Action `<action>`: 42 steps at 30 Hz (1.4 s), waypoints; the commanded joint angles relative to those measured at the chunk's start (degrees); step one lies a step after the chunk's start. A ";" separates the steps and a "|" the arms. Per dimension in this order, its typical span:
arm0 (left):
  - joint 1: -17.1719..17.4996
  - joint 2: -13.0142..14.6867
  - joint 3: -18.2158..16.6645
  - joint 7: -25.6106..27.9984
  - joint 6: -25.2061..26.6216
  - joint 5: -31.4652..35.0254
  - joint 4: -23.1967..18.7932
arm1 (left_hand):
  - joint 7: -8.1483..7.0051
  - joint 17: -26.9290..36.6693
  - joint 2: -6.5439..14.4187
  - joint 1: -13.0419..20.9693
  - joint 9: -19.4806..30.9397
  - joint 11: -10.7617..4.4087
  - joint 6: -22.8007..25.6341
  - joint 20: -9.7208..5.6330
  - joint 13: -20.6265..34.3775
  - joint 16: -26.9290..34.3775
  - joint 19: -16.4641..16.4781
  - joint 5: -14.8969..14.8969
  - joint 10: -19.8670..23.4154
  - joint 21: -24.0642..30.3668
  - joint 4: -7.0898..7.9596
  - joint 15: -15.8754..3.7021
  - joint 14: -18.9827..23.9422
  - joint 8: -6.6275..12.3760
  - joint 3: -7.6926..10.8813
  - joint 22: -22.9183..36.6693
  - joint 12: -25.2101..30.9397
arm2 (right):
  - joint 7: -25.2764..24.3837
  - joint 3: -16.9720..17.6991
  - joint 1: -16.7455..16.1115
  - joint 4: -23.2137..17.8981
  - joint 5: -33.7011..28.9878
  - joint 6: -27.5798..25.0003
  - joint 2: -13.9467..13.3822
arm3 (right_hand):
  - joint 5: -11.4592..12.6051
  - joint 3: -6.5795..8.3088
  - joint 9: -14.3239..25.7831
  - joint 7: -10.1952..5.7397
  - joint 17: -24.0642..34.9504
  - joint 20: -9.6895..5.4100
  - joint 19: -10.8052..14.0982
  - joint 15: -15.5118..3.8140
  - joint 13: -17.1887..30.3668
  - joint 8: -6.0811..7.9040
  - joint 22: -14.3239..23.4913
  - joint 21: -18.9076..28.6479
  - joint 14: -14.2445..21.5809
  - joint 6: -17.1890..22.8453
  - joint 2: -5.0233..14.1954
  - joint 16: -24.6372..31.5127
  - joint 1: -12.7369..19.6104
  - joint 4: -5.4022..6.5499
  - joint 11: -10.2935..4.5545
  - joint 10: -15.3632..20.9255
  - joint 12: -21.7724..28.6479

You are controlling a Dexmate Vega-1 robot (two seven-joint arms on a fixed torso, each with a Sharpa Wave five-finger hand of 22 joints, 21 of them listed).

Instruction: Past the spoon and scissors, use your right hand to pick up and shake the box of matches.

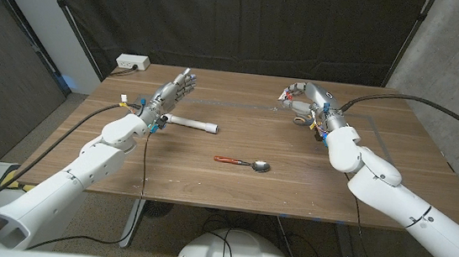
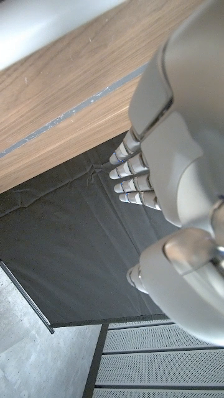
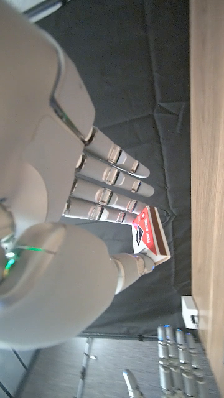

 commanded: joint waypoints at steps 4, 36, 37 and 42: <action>-0.71 -0.12 0.22 -0.57 0.16 -0.09 0.44 | -0.06 0.17 0.17 0.57 0.13 0.07 0.34 0.14 0.26 -0.03 -0.13 -0.21 0.49 -0.01 0.00 -0.10 0.39 0.00 -0.31 0.23 -0.14 | 0.75 13.02 -6.04 11.13 35.16 24.34 11.50 | 0.19 0.40 0.12 -8.61 0.06 -0.81 0.12 -6.96 0.24 0.30 0.17 0.47 0.46 9.19 3.38 0.31 2.05 0.35 -5.55 6.21 0.12; -1.40 0.77 0.68 -1.84 1.20 0.06 0.60 | -0.02 0.17 0.26 0.66 0.13 -0.04 0.38 0.20 0.27 -0.08 -0.19 -0.31 0.48 -0.01 0.03 -0.05 0.29 -0.03 -0.61 0.23 -0.18 | 15.57 17.38 -8.35 22.07 77.49 29.65 20.25 | 0.19 0.59 -0.01 -7.94 -0.04 -1.64 1.12 -6.81 0.19 -0.40 0.38 1.07 1.72 9.19 3.97 0.33 1.50 0.59 -5.57 6.77 -0.27; -1.36 0.83 0.66 -1.86 1.23 0.06 0.60 | 0.02 0.17 0.26 0.66 0.13 0.01 0.37 0.21 0.27 -0.08 -0.19 -0.31 0.51 -0.01 0.03 -0.06 0.29 -0.04 -0.62 0.23 -0.18 | 15.07 16.85 -8.24 21.70 75.38 30.22 19.43 | 0.19 0.59 -0.01 -7.94 -0.04 -1.63 1.11 -6.74 0.19 -0.42 0.38 1.07 1.72 9.17 3.95 0.32 1.49 0.58 -5.59 6.77 -0.28; -1.11 0.99 0.57 -1.88 1.07 0.07 0.56 | 0.03 0.17 0.27 0.67 0.13 0.06 0.39 0.21 0.27 -0.08 -0.15 -0.33 0.44 0.01 0.04 -0.11 0.29 -0.03 -0.68 0.23 -0.21 | 12.06 14.20 -7.22 19.18 64.74 30.94 14.41 | 0.08 0.27 -0.03 -8.04 -0.01 -1.33 0.73 -6.46 0.19 -0.60 0.41 0.96 1.45 9.03 3.69 0.19 0.95 0.78 -5.57 6.59 -0.47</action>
